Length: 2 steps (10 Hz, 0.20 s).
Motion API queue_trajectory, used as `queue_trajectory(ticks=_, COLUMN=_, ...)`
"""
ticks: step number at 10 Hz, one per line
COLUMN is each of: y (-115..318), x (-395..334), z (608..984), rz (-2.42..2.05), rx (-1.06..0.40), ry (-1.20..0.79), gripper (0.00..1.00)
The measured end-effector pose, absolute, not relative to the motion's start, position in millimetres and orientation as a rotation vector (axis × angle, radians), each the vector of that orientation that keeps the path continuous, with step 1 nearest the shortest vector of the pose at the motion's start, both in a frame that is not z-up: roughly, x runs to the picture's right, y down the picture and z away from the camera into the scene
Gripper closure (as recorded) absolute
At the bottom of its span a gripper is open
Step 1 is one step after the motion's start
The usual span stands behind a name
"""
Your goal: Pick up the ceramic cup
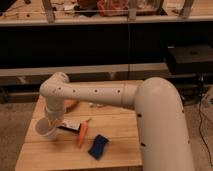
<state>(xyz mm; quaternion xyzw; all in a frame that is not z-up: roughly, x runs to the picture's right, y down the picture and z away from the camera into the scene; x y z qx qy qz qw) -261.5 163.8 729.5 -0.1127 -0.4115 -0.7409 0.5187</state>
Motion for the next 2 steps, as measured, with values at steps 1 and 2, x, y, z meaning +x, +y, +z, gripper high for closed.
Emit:
queue_trajectory(ticks=1, y=160.7, x=-260.3, z=729.1, rz=-1.778, rx=-0.271, ry=-0.987, gripper=1.0)
queue_trajectory(ticks=2, y=158.7, x=-260.6, z=728.2, rz=-1.779, rx=-0.27, ry=-0.987, gripper=1.0)
